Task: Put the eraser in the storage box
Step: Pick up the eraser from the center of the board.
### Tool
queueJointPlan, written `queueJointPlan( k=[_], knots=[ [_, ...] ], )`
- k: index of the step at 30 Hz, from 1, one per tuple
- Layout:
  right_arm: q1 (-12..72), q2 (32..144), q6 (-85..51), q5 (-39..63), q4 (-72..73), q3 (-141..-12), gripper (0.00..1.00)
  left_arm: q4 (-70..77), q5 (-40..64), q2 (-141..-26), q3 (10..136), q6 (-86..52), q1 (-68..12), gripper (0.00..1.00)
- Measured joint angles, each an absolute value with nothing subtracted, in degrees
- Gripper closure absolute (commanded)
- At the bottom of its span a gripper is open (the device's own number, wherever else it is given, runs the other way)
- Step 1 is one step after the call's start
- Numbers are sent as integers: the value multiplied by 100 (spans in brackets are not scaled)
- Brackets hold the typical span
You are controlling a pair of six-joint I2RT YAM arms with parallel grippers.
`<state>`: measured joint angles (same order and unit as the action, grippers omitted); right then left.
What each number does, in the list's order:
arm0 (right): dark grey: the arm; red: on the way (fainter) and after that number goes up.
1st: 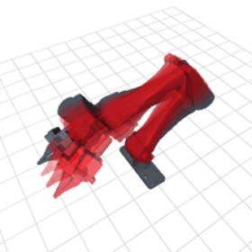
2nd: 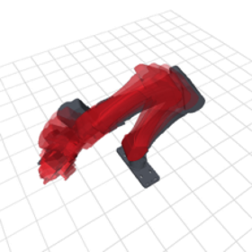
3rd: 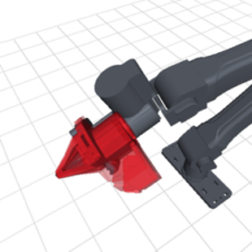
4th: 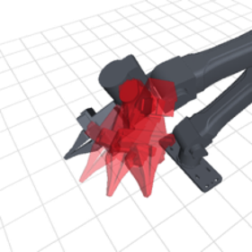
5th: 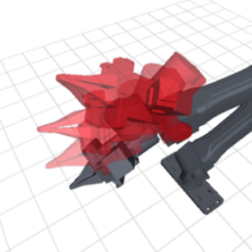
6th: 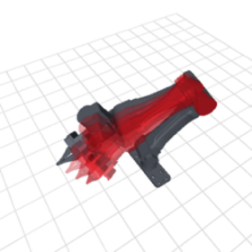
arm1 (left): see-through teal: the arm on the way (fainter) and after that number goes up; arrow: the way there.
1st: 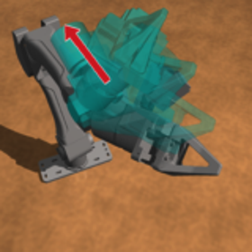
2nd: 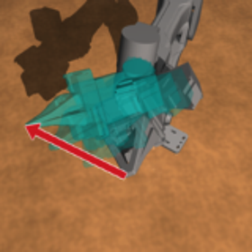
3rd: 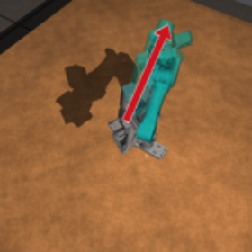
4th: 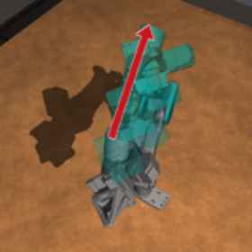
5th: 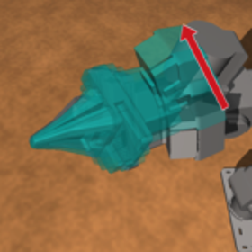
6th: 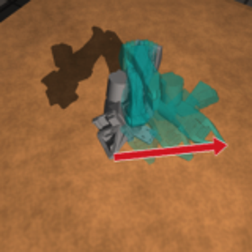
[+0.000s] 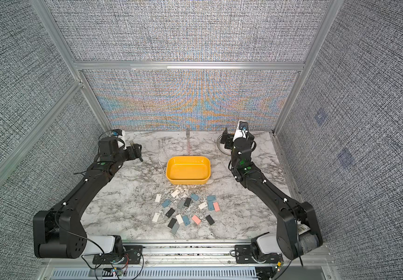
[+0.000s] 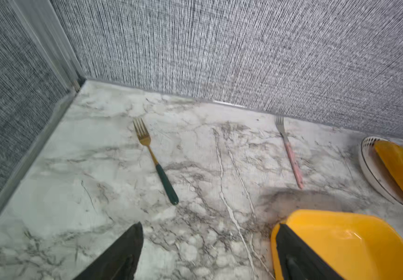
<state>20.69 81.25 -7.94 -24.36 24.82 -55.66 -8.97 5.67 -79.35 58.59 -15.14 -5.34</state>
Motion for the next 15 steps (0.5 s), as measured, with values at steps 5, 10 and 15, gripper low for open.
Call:
queueJointPlan(
  k=[5,10,15],
  knots=[
    [2130,8213,-1164,-2379,1334,-5527,2,-2128,12,-7996,5719,-1570,-1553,13],
    [2025,8093,-1417,-2329,633,-5408,2,-2917,-447,-8027,5433,-1796,-2473,15],
    [2001,7902,-1610,-2080,340,-5039,2,-3354,-611,-7697,4928,-2110,-2936,17]
  ],
)
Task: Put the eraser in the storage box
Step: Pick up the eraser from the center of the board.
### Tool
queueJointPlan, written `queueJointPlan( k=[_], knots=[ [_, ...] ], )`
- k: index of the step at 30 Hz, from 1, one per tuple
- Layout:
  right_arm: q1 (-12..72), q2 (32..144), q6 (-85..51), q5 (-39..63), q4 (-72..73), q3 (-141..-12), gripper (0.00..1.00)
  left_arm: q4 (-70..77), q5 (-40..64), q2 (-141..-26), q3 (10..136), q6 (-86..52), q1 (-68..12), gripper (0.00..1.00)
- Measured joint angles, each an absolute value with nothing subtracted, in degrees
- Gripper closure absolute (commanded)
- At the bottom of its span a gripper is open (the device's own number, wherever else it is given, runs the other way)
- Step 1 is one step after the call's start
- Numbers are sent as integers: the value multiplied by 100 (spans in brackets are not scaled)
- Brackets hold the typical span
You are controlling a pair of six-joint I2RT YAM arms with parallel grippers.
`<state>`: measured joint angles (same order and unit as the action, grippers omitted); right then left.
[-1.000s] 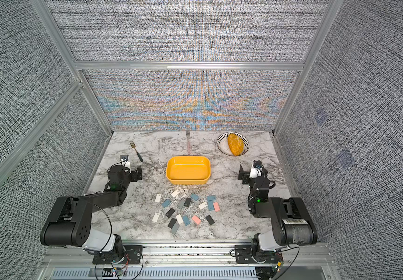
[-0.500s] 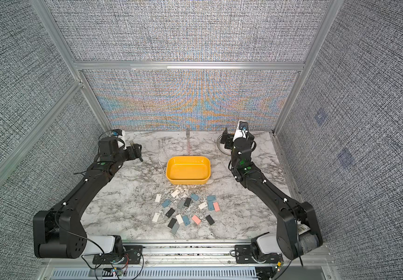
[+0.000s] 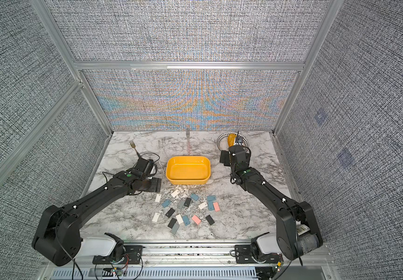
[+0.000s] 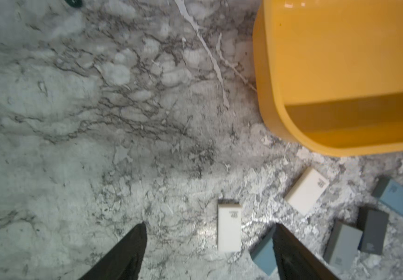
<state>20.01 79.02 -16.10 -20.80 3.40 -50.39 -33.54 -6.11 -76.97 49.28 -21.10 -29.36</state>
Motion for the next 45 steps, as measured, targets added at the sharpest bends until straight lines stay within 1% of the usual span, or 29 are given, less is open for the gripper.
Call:
queueJointPlan(
  k=[5,9,12,16,22,34,36,40,44,45],
  knots=[
    [2001,7808,-1726,-1900,148,-4853,2,-3435,-585,-7631,4654,-2324,-3229,20],
    [2001,7747,-1780,-1835,117,-4775,2,-3350,-541,-8051,4574,-2447,-3358,25],
    [2003,7728,-1780,-1800,12,-4746,2,-3238,-429,-8353,4591,-2517,-3400,26],
    [2001,7693,-1780,-1778,-62,-4737,2,-3140,-434,-8584,4633,-2598,-3402,29],
    [1992,7629,-1780,-1758,-64,-4672,2,-3085,-390,-8927,4755,-2674,-3402,35],
    [1964,7627,-1800,-1612,-80,-4372,2,-2921,-454,-8917,4510,-2864,-3404,40],
    [1964,7627,-1800,-1612,-73,-4362,2,-2902,-462,-8936,4512,-2884,-3404,44],
    [1964,7623,-1800,-1614,-75,-4348,2,-2853,-497,-8982,4541,-2893,-3402,56],
    [1964,7623,-1800,-1638,-75,-4342,2,-2827,-495,-8976,4547,-2884,-3400,73],
    [1964,7623,-1800,-1649,-75,-4342,2,-2816,-489,-8962,4539,-2875,-3400,76]
  ],
)
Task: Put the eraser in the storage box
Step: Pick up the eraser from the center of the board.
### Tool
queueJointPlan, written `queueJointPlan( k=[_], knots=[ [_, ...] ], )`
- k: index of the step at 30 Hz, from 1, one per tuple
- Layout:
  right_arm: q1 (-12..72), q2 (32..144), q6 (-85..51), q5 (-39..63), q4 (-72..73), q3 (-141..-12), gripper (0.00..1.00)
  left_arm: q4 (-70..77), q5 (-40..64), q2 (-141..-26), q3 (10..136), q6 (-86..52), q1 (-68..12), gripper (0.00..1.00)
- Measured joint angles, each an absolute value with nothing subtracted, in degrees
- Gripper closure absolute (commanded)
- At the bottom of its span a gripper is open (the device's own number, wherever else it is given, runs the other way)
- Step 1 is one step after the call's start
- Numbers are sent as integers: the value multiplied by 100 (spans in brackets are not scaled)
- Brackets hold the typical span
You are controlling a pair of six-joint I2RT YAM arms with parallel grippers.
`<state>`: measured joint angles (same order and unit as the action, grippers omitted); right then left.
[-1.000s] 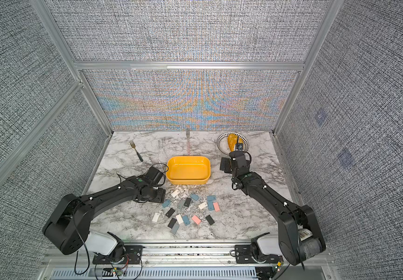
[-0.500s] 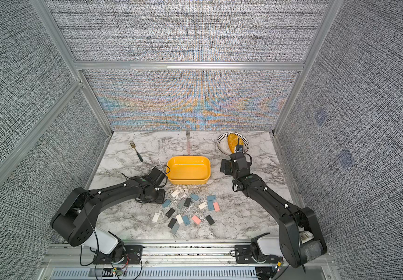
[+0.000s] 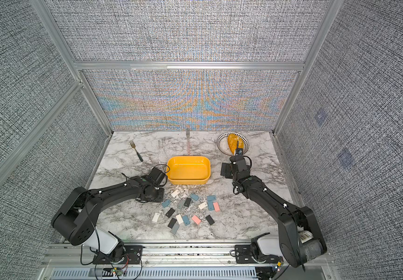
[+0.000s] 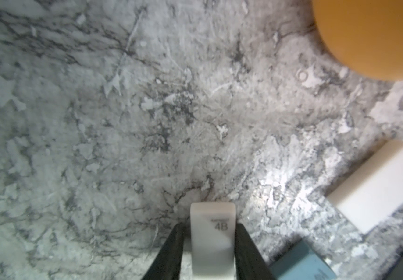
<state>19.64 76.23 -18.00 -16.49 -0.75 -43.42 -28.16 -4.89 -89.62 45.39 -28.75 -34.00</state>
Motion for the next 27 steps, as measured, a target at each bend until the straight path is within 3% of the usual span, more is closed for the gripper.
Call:
queueJointPlan(
  k=[6,27],
  knots=[
    [1977,7647,-1800,-1658,-75,-4344,2,-2812,-469,-8910,4512,-2871,-3400,80],
    [1981,7677,-1822,-1675,-75,-4340,2,-3275,-432,-9107,4768,-2746,-3426,80]
  ],
)
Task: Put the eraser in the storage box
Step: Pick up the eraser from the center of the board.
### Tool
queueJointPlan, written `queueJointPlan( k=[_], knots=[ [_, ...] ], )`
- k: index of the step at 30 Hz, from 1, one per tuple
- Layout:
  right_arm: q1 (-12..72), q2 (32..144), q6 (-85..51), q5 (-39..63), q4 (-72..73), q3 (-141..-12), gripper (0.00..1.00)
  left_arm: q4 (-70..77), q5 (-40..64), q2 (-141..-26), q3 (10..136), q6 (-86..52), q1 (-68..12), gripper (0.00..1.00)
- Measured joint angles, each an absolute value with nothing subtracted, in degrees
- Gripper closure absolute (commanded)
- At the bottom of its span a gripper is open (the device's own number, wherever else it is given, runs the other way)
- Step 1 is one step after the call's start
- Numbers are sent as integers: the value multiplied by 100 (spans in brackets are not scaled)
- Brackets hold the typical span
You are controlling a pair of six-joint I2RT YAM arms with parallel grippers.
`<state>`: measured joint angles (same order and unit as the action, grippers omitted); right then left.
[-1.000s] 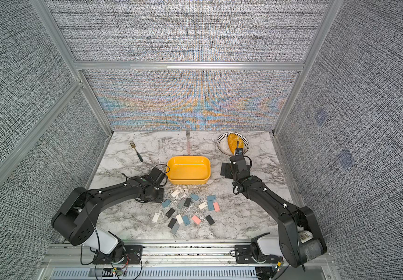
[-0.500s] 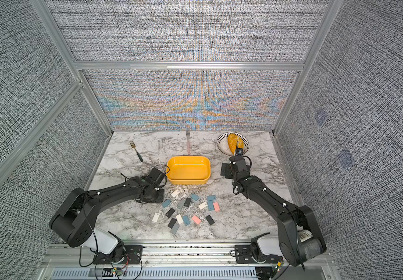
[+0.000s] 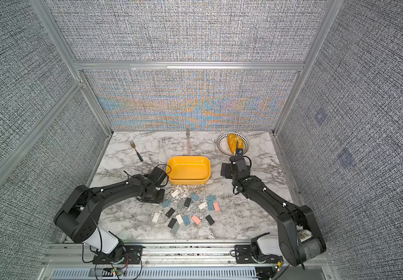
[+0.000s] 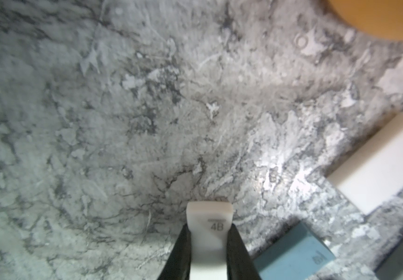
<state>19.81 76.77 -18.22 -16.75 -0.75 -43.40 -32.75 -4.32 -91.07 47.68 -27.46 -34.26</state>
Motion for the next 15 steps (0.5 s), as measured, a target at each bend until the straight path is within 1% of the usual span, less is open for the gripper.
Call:
queueJointPlan(
  k=[4,9,15],
  knots=[
    [1981,7675,-1820,-1686,-78,-4342,2,-3557,-615,-8746,4882,-2749,-3424,80],
    [1981,7660,-1820,-1743,-80,-4342,2,-3918,-884,-8132,5575,-2670,-3422,80],
    [1981,7627,-1820,-1789,-80,-4342,2,-4182,-904,-8147,6523,-2394,-3422,80]
  ],
)
